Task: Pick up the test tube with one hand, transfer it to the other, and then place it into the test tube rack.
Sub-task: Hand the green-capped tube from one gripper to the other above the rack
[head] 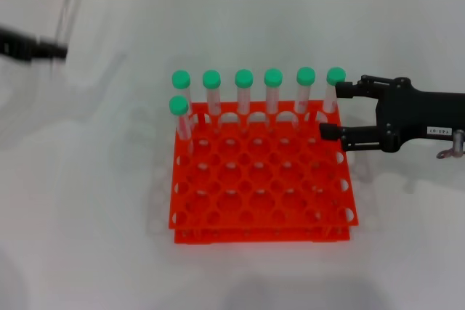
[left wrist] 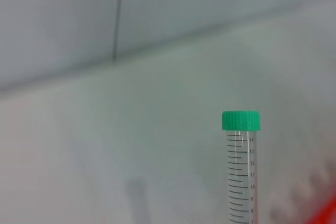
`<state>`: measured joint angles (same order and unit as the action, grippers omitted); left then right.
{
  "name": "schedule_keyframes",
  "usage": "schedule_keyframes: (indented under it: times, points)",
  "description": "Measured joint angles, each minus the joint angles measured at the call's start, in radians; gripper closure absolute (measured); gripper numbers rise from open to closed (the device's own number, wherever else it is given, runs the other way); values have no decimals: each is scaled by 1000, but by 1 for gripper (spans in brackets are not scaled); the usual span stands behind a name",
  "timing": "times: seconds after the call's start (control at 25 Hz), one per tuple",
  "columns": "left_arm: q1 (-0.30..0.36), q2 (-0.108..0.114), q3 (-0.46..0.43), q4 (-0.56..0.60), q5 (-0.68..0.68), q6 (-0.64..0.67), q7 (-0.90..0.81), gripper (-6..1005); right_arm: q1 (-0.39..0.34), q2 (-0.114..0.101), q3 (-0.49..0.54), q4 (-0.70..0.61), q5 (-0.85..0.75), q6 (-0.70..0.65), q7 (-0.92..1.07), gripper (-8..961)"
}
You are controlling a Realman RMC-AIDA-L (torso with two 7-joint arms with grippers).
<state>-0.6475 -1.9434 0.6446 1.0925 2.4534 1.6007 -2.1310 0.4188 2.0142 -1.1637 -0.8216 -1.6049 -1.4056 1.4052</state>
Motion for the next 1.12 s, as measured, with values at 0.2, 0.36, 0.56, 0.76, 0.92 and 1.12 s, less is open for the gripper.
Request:
schedule_keyframes:
  times: [0.2,0.36,0.56,0.76,0.92,1.12]
  points:
    - [9,-3,-7,14,-184,-95,29,802,1,-1,12,-4,0,3,0,95]
    - [4,-29,-1,-15,-323,-167,96,802,4,-2,23,-9,0,3,-5,95]
    - [-25,-55,41,-102,-471,-223,184,802,-10,-4,32,-42,0,-13,6,95]
    - [-48,-65,80,-136,-503,-221,201,802,-44,-6,34,-81,0,-40,22,95]
    - [-54,-68,143,-139,-562,-197,214,802,-64,-6,35,-99,0,-65,28,95]
    - [-57,-81,223,-184,-618,-179,252,802,-75,-6,35,-106,-1,-85,35,95]
